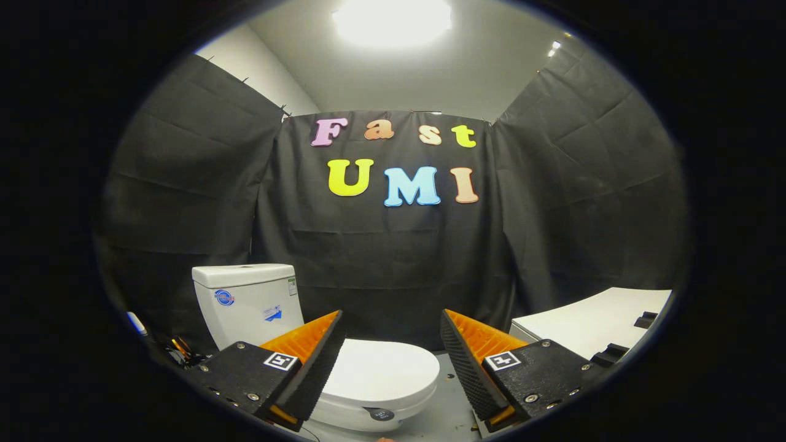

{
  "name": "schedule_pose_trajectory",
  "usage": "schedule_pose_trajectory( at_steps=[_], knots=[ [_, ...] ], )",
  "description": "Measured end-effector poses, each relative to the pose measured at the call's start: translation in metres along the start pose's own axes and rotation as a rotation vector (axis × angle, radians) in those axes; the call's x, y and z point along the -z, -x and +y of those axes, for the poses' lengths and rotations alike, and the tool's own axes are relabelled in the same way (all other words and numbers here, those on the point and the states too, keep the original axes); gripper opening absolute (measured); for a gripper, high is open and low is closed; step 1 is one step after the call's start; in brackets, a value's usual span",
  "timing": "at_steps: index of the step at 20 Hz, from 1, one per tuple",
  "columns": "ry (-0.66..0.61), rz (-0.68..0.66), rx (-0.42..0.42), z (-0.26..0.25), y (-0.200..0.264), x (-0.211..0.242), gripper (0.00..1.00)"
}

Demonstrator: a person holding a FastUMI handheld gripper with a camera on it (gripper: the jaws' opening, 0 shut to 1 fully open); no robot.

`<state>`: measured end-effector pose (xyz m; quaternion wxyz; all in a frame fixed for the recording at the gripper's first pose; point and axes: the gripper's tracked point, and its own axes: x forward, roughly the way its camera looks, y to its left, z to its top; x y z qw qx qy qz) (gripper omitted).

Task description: Open the toilet lid.

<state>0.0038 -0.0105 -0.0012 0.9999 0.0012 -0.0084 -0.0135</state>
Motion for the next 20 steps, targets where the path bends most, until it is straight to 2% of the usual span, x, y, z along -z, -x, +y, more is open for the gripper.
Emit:
schedule_pose_trajectory(
  at_steps=[7,20],
  knots=[
    [-0.055,0.021,0.007,0.001,-0.013,0.022,0.95],
    [-0.338,0.103,0.075,-0.006,-0.042,0.085,0.96]
  ],
)
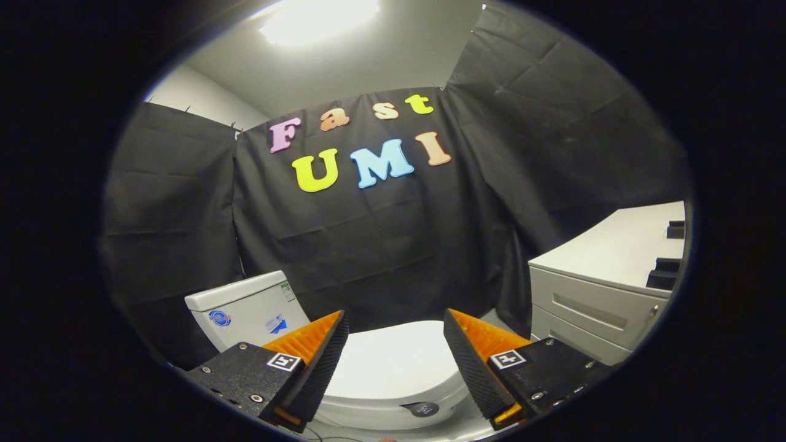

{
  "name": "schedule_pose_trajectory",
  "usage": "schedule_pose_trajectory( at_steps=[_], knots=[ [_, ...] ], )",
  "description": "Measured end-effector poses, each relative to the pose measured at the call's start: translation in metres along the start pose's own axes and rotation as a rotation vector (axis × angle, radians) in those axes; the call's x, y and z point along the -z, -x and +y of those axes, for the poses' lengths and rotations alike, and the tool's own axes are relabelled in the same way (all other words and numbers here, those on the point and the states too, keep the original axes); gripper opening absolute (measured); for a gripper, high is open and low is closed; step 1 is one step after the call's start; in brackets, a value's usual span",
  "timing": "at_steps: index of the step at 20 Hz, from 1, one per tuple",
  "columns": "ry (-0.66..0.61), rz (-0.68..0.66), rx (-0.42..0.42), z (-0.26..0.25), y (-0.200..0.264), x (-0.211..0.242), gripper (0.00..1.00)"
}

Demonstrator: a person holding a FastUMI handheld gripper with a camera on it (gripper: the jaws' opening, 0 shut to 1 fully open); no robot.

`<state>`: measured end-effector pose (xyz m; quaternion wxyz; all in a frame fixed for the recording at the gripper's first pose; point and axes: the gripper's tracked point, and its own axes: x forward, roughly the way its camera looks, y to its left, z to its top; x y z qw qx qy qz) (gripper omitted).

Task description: Open the toilet lid.

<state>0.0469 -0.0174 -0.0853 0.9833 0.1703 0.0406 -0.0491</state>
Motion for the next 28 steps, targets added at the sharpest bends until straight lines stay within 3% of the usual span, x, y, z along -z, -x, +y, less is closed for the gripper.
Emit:
schedule_pose_trajectory(
  at_steps=[14,22,28],
  knots=[
    [-0.357,0.162,0.064,-0.005,-0.027,0.1,0.96],
    [-0.536,0.264,0.217,-0.025,-0.024,0.152,0.96],
    [-0.656,0.337,0.286,-0.044,-0.025,0.19,0.96]
  ],
)
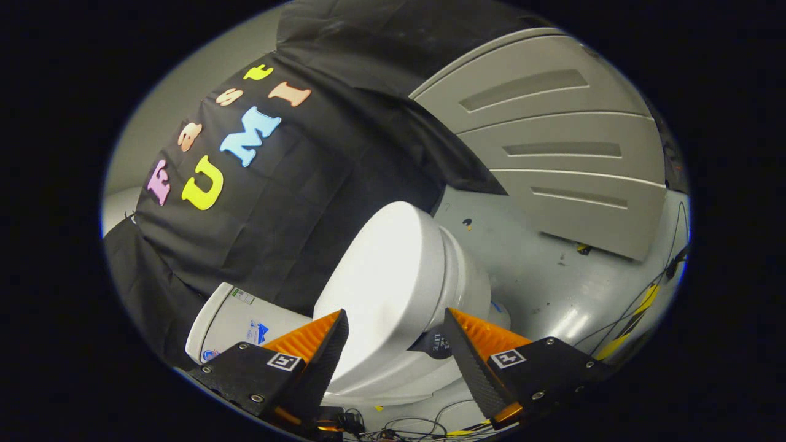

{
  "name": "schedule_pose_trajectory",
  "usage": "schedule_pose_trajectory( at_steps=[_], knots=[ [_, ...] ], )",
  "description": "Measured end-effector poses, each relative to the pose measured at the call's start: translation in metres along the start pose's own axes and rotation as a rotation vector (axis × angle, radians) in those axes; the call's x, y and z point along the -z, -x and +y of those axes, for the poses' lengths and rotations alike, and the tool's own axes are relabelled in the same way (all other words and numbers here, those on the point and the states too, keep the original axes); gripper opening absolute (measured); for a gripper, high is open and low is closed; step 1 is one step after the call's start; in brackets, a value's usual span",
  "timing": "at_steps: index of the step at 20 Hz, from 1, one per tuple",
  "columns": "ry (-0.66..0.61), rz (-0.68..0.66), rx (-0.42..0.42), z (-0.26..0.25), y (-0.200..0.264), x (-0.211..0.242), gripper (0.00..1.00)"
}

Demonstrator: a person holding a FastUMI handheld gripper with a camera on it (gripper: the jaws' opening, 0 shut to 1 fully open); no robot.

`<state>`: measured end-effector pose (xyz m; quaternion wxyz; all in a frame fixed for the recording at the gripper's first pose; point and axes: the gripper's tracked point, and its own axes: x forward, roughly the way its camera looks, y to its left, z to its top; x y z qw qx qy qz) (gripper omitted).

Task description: Open the toilet lid.

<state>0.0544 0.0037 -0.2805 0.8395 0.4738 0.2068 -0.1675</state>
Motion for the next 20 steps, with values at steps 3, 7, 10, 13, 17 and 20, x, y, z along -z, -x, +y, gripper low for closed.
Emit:
schedule_pose_trajectory(
  at_steps=[3,7,10,13,17,20],
  knots=[
    [-0.056,0.021,0.036,-0.019,-0.006,0.01,0.96],
    [-0.094,0.032,0.09,-0.031,-0.01,0.019,0.94],
    [-0.147,0.063,0.103,-0.043,-0.015,0.03,0.95],
    [-0.187,0.096,0.111,-0.046,-0.017,0.04,0.89],
    [-0.214,0.132,0.093,-0.047,-0.024,0.05,0.77],
    [-0.235,0.125,0.079,-0.04,-0.033,0.043,0.58]
  ],
)
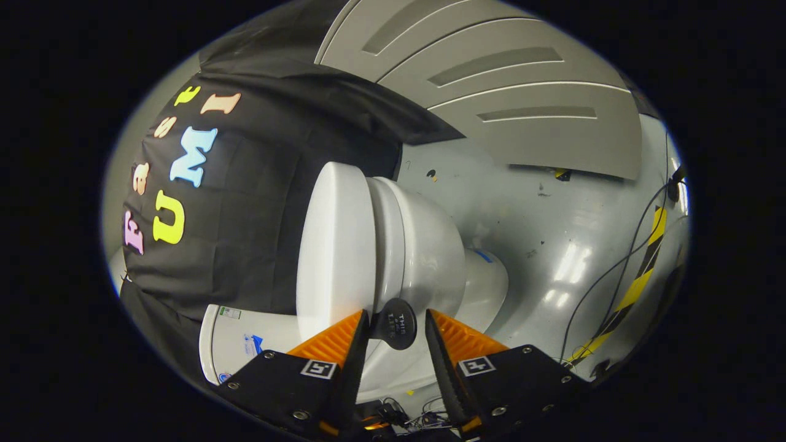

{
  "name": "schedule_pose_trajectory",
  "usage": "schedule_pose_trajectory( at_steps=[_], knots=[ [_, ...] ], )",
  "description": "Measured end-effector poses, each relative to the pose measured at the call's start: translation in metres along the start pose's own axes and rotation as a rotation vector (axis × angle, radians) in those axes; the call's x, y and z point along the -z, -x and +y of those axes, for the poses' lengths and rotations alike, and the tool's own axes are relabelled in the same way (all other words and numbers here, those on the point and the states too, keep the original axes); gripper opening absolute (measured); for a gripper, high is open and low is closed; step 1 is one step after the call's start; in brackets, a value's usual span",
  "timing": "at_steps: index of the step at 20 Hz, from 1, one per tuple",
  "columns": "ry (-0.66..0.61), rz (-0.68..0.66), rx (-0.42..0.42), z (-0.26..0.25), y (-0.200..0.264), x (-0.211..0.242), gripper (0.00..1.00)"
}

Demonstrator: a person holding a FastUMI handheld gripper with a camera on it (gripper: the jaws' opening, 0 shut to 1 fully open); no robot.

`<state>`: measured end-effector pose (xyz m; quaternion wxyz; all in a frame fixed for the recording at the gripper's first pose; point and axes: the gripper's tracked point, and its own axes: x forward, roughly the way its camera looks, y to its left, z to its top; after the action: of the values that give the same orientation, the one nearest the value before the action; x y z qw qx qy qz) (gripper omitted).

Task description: Open the toilet lid.

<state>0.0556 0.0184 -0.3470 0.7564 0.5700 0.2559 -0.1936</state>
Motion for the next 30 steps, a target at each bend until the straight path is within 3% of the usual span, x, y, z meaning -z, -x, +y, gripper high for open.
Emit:
schedule_pose_trajectory(
  at_steps=[5,14,26,30],
  knots=[
    [-0.005,0.019,-0.002,-0.004,-0.004,-0.003,0.24],
    [-0.008,0.006,-0.065,0.006,0.004,-0.005,0.01],
    [0.115,0.005,-0.057,0.046,0.029,-0.013,0.0],
    [0.234,-0.013,-0.056,0.076,0.042,-0.013,0.0]
  ],
)
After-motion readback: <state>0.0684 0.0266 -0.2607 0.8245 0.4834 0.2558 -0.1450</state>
